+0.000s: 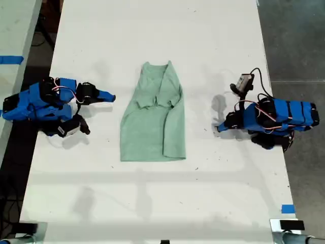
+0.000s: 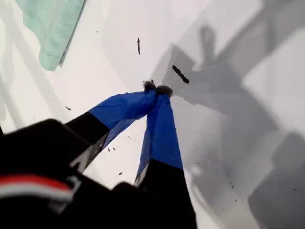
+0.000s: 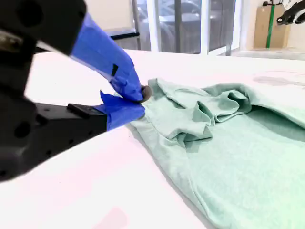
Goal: Fold t shirt
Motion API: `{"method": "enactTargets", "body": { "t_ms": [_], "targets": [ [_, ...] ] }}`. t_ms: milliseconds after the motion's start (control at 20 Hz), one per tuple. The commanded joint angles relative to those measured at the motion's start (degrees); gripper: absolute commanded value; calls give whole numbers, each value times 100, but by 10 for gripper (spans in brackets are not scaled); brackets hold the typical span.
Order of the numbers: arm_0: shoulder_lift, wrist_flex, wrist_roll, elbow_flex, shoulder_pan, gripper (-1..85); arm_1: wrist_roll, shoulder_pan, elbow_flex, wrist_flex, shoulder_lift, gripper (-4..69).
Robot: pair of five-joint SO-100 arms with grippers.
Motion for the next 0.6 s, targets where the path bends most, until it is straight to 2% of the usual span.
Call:
{"method": "enactTargets", "body": {
  "t_ms": [0,550],
  "targets": [
    [44,0,-35,79,35,0,-18,-18,185,-70,53,-12],
    [44,-35,18,70,53,0,-9,97,202,-62,44,-12]
  ]
}}
